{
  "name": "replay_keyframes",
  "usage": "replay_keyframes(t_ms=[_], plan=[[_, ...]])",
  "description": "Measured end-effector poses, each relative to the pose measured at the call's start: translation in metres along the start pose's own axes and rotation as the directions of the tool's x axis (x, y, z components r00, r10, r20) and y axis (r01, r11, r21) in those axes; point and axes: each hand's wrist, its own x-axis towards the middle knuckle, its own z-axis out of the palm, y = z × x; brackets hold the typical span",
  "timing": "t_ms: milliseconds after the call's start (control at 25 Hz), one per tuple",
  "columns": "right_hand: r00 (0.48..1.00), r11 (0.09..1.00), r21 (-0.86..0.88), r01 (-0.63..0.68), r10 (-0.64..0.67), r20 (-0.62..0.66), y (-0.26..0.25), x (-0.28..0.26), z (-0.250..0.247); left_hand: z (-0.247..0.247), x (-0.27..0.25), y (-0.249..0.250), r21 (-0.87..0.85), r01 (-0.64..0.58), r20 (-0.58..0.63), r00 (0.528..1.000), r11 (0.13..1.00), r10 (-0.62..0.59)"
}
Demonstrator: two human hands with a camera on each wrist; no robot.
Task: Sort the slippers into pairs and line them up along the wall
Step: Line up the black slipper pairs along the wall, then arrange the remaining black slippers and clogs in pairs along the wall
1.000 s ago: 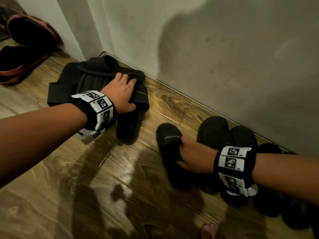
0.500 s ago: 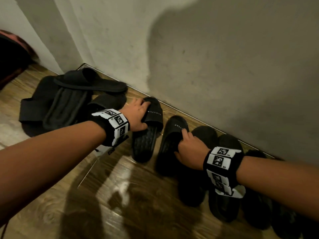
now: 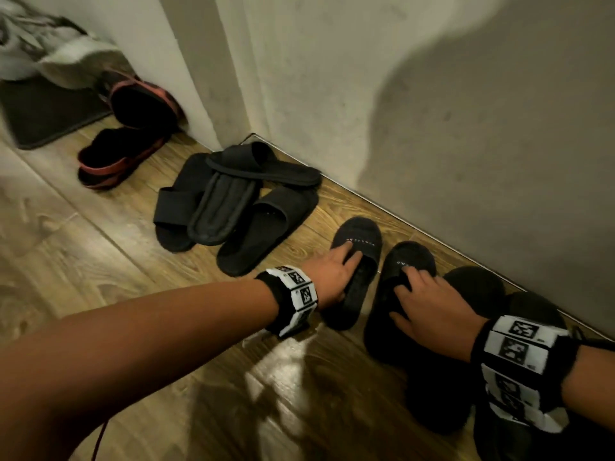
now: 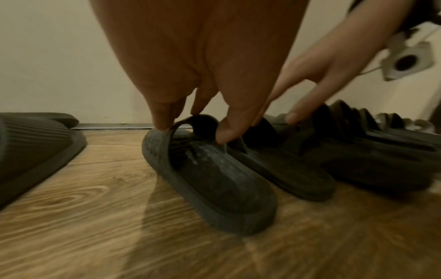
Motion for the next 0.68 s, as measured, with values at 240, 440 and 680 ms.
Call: replay_keyframes(t_ms=[240,440,680], plan=[[0.999,0.998,-0.04,0.049,-0.049,0.001,-0.018,0.006,-0.012,0.002,-0.033,-0.039,0.121,0.022,-0.055,0.998,0.992,-0.016],[0.998,0.996,-0.054,0.065,-0.065,0.015,-0.029,0.001,-0.014,0.014,-0.071,-0.11,0.191,0.29,-0.025,0.956,0.938,-0.291],[0.996,0.992,-0.104,0.076,-0.071,0.052,-0.031,-0.004,-0.012,0.03,-0.115,-0.169,0.035,0.512,-0.057,0.859,0.858,-0.51]])
